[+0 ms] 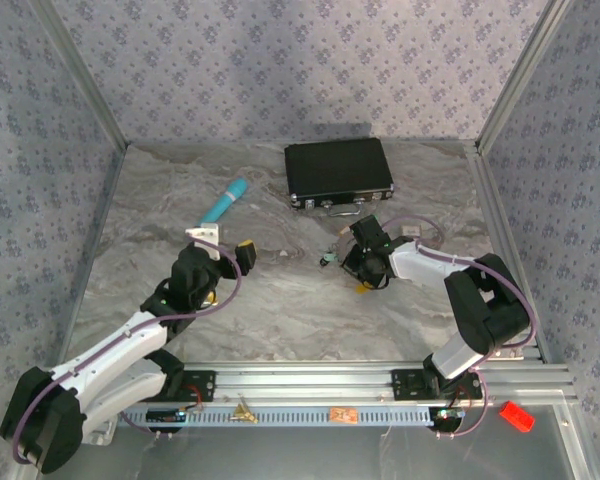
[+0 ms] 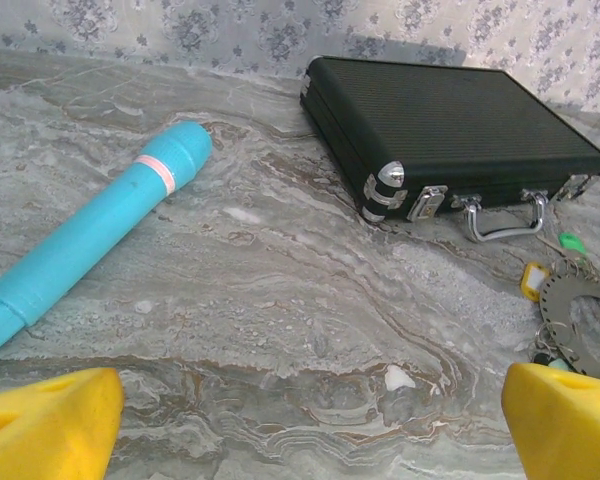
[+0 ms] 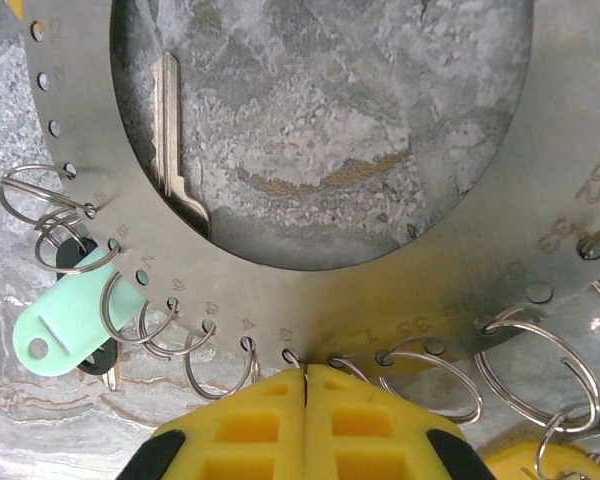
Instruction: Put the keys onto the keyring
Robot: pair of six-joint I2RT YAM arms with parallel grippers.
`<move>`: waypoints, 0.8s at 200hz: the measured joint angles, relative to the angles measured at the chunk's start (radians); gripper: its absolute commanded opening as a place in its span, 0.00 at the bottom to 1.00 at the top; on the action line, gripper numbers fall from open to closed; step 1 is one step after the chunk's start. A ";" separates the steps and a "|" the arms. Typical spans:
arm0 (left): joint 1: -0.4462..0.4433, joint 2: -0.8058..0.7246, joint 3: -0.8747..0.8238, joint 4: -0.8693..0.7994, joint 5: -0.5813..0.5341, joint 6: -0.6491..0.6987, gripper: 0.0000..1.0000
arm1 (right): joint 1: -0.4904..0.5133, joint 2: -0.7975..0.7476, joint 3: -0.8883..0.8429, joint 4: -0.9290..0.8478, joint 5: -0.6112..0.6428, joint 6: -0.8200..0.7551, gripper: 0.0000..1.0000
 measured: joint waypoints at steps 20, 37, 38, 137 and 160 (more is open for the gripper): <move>-0.027 0.040 0.000 0.043 0.014 0.057 0.95 | -0.001 -0.018 0.000 0.000 -0.007 0.003 0.00; -0.058 0.101 0.005 0.081 0.039 0.132 0.95 | -0.006 -0.039 0.000 0.000 -0.025 0.006 0.00; -0.061 0.109 0.006 0.083 0.042 0.142 0.95 | -0.006 -0.040 0.000 0.000 -0.026 0.006 0.00; -0.281 0.688 0.213 0.357 0.272 0.661 0.56 | -0.045 -0.069 0.000 0.005 -0.132 0.060 0.00; -0.319 0.790 0.233 0.422 0.288 0.710 0.51 | -0.048 -0.069 0.000 0.014 -0.153 0.079 0.00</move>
